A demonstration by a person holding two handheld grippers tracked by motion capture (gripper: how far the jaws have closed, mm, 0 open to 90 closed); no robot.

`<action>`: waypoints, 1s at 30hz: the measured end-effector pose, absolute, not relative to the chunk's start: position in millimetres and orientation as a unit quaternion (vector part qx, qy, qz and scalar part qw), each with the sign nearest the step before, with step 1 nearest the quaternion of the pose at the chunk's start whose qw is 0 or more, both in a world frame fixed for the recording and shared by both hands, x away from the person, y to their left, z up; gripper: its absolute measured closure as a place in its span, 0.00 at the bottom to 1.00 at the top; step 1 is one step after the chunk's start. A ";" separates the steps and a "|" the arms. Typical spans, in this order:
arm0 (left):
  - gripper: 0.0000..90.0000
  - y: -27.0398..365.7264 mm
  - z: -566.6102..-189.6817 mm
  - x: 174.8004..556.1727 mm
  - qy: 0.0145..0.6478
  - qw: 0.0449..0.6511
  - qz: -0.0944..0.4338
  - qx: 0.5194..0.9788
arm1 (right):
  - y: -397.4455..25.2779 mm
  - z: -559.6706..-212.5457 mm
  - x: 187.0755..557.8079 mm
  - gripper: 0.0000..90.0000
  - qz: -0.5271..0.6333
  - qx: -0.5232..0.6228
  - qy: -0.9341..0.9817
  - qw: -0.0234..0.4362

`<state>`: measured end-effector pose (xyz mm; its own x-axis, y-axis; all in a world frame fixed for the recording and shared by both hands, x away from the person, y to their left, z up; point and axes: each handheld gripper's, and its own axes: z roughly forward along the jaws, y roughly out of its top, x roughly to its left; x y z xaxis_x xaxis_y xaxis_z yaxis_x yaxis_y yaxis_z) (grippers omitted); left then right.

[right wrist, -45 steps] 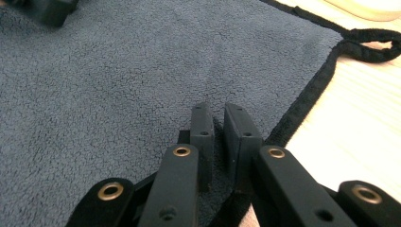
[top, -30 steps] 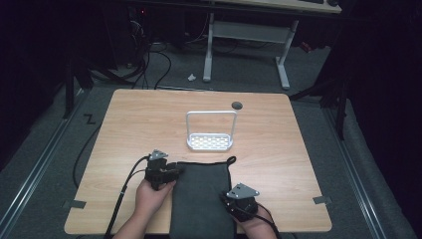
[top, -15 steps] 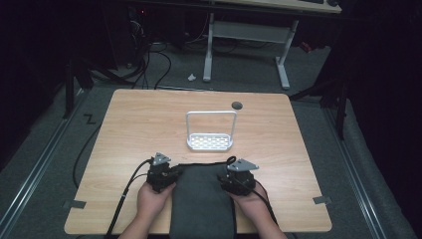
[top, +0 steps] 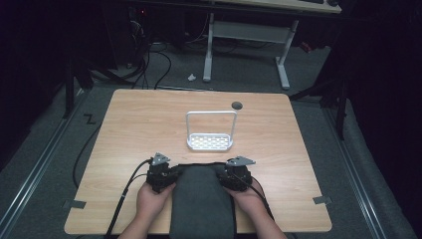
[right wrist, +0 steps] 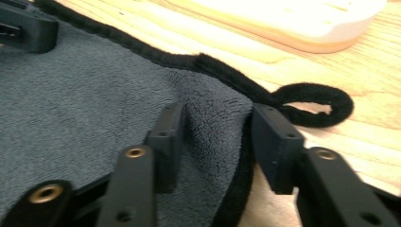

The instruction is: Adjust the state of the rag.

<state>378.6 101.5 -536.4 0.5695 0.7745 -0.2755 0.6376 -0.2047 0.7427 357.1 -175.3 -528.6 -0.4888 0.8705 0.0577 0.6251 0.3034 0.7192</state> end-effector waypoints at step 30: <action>0.94 102.5 -499.1 368.4 0.437 0.500 0.113 0.739 | -177.5 -491.8 334.9 0.88 0.443 0.433 0.749 0.235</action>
